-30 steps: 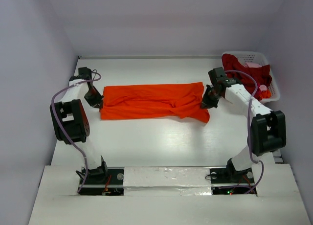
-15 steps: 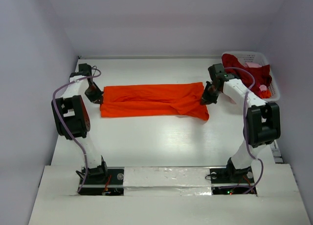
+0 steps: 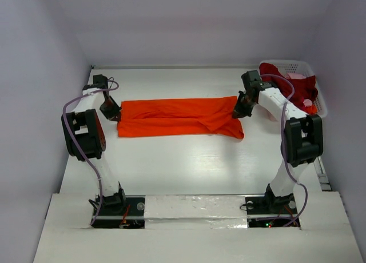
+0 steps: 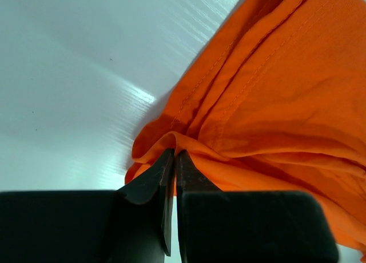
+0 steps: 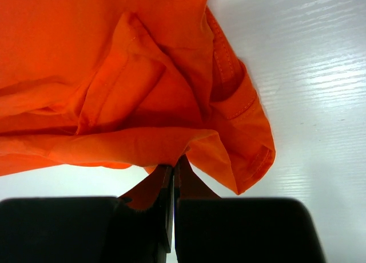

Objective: Fold and stack the t-shirts
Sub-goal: Fold the other side of the tshirt into a rectangle

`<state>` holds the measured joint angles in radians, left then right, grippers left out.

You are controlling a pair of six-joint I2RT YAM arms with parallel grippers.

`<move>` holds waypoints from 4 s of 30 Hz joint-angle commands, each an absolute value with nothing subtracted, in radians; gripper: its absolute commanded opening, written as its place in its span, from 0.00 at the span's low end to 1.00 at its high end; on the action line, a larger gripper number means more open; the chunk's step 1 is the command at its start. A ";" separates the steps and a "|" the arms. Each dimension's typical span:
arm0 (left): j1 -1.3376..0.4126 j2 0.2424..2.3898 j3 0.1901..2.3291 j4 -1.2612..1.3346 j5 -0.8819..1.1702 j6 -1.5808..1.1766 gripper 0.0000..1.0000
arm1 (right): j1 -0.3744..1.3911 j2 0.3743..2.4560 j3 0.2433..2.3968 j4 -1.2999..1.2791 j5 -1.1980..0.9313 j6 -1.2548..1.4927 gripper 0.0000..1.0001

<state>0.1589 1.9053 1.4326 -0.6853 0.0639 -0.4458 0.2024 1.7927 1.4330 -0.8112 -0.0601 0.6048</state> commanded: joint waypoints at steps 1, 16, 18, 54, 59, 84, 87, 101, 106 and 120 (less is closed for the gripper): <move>0.164 1.914 1.485 -0.680 0.057 -0.451 0.00 | 0.193 1.801 1.489 -0.802 -0.068 0.578 0.00; 0.164 1.971 1.571 -0.690 0.057 -0.453 0.00 | 0.193 1.876 1.585 -0.821 -0.055 0.597 0.00; 0.164 1.974 1.572 -0.686 0.057 -0.454 0.00 | 0.193 1.881 1.600 -0.825 -0.054 0.597 0.00; 0.164 2.089 1.738 -0.747 0.084 -0.449 0.14 | 0.193 1.944 1.479 -0.808 -0.140 0.695 0.00; 0.164 2.074 1.710 -0.736 0.071 -0.442 0.16 | 0.193 1.942 1.511 -0.805 -0.134 0.701 0.00; 0.164 2.046 1.717 -0.741 0.037 -0.445 0.84 | 0.193 2.000 1.582 -0.808 -0.117 0.676 0.36; 0.164 2.036 1.712 -0.741 0.022 -0.446 0.99 | 0.193 1.991 1.578 -0.802 -0.112 0.681 0.78; 0.164 1.844 1.746 -0.696 -0.066 -0.476 0.99 | 0.193 1.838 1.666 -0.830 0.097 0.601 0.96; 0.164 1.801 1.698 -0.643 0.056 -0.469 0.62 | 0.193 1.815 1.725 -0.842 0.083 0.588 0.23; 0.086 1.931 1.658 -0.649 0.276 -0.407 0.00 | 0.193 2.123 1.962 -0.950 -0.186 0.492 0.00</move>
